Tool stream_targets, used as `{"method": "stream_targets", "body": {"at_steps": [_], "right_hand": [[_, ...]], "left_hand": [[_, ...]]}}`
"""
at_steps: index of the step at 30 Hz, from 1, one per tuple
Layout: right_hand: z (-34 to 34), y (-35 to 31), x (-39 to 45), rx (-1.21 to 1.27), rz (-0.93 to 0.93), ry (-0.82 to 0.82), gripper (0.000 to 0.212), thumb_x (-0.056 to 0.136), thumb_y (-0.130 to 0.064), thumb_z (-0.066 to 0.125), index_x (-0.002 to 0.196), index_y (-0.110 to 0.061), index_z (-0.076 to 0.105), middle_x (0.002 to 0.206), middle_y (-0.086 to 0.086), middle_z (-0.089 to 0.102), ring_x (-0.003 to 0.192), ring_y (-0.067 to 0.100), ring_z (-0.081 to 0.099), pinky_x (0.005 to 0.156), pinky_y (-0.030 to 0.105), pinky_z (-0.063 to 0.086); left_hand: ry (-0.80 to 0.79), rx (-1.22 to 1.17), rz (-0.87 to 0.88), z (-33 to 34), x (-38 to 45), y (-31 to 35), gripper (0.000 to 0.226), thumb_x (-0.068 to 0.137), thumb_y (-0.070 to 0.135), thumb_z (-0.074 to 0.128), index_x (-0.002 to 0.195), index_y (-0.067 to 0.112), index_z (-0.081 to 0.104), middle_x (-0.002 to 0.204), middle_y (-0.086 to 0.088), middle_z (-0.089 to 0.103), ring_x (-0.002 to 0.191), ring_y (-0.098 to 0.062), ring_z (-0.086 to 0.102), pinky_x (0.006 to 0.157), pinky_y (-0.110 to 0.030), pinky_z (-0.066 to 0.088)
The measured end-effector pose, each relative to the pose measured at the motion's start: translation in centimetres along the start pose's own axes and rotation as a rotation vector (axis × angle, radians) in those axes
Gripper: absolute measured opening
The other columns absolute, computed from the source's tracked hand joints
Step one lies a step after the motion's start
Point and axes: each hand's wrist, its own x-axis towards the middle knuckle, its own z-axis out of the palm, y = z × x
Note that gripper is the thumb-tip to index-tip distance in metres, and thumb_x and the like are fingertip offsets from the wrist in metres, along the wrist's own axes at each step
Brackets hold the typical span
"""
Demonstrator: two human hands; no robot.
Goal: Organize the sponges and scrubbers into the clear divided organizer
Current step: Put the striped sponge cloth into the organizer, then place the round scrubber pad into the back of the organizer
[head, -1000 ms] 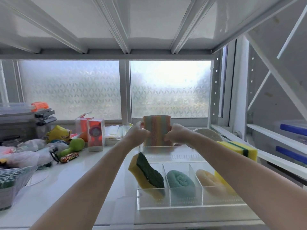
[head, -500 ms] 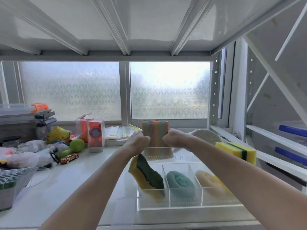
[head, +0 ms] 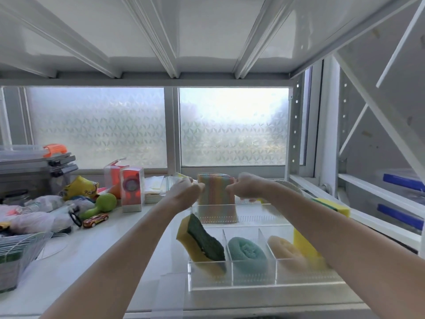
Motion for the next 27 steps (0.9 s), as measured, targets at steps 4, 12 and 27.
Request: {"method": "stream_targets", "body": {"at_steps": [4,12,27], "right_hand": [[-4.2,1.6,-0.6,-0.128,-0.016,0.145,0.026,0.083,-0.036,0.061,0.081,-0.012,0.052,0.075,0.0,0.048,0.072,0.016,0.047,0.056,0.024,0.037],[-8.9,7.0,-1.9,-0.348,0.084,0.157,0.06,0.08,-0.033,0.07,0.13,-0.006,0.051,0.133,0.01,0.053,0.119,0.026,0.053,0.101,0.034,0.045],[-7.9,11.2,-1.4,-0.238,0.002,0.078,0.066,0.073,-0.012,0.074,0.134,-0.01,0.049,0.13,0.008,0.056,0.115,0.025,0.055,0.097,0.034,0.049]], "left_hand": [[0.142,0.065,0.031,-1.5,0.4,1.8,0.07,0.084,0.034,0.051,0.144,0.003,0.032,0.152,-0.016,0.033,0.137,-0.03,0.034,0.107,-0.04,0.032],[0.072,0.262,0.352,2.9,0.6,9.2,0.066,0.081,0.025,0.065,0.14,0.008,0.04,0.143,-0.012,0.046,0.131,-0.025,0.042,0.107,-0.035,0.037],[-0.212,0.312,0.176,10.8,2.5,11.5,0.059,0.075,0.013,0.073,0.128,0.011,0.049,0.12,-0.008,0.059,0.085,-0.019,0.06,0.074,-0.031,0.057]]}}
